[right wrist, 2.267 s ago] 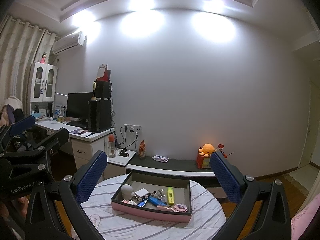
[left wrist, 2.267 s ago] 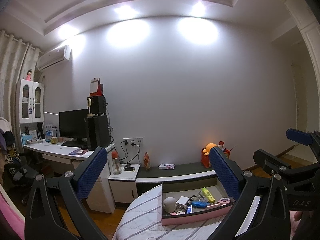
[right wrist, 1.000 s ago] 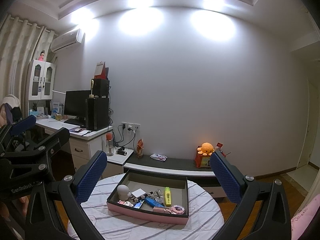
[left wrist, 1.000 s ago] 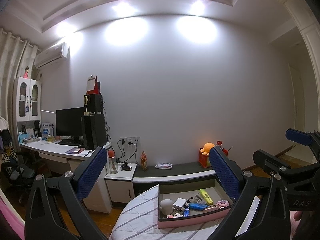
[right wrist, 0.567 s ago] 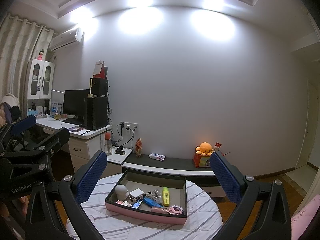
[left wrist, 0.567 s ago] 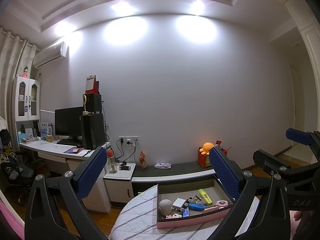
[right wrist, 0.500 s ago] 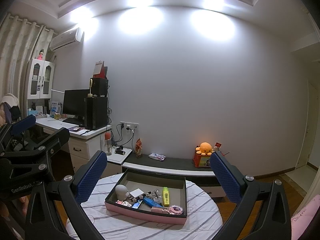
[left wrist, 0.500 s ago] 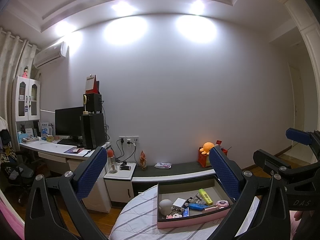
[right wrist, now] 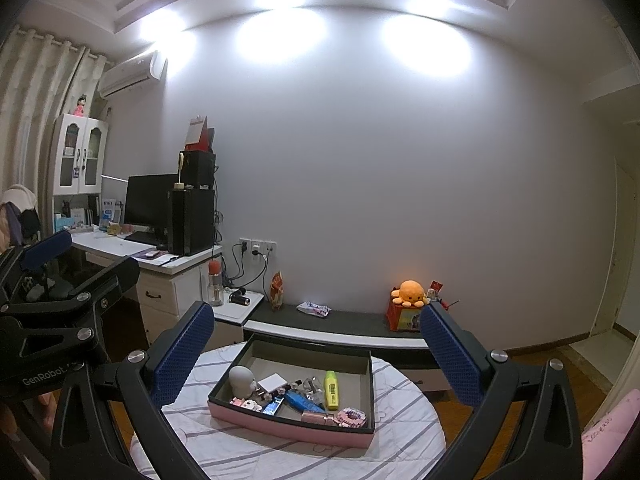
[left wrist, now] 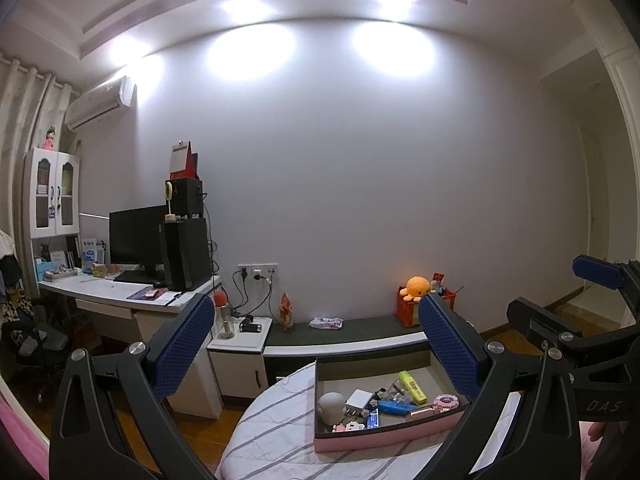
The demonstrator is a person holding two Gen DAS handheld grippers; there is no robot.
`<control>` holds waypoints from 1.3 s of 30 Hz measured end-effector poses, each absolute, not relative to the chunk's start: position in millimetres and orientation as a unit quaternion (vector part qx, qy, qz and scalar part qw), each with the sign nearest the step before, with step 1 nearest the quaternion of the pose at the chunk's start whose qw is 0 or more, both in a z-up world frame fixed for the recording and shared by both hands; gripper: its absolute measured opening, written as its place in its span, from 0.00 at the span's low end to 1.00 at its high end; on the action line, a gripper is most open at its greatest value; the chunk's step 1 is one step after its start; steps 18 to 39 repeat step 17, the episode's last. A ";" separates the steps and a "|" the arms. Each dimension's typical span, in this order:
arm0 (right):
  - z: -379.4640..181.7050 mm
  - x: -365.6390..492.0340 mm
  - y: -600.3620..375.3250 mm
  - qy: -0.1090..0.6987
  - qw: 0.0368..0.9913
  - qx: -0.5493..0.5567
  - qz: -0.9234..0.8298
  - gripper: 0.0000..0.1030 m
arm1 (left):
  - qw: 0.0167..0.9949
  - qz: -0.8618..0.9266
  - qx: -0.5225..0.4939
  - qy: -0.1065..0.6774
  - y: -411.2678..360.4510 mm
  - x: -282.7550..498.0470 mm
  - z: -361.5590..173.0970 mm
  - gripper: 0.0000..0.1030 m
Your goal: Organize rigid objects
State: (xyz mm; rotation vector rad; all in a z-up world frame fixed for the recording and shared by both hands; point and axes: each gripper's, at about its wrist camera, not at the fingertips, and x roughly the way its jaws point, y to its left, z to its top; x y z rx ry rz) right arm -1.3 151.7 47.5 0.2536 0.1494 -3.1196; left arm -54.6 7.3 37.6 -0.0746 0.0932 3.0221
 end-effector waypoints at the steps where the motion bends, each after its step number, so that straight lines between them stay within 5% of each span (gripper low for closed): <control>1: 46.4 -3.1 151.8 0.047 0.005 0.083 -0.995 1.00 | 0.059 0.997 -0.027 0.031 7.5 -54.8 36.5 1.00; 39: 39.3 -11.7 154.2 0.043 0.003 0.101 -0.994 1.00 | 0.058 0.997 -0.043 0.038 11.2 -61.5 29.7 1.00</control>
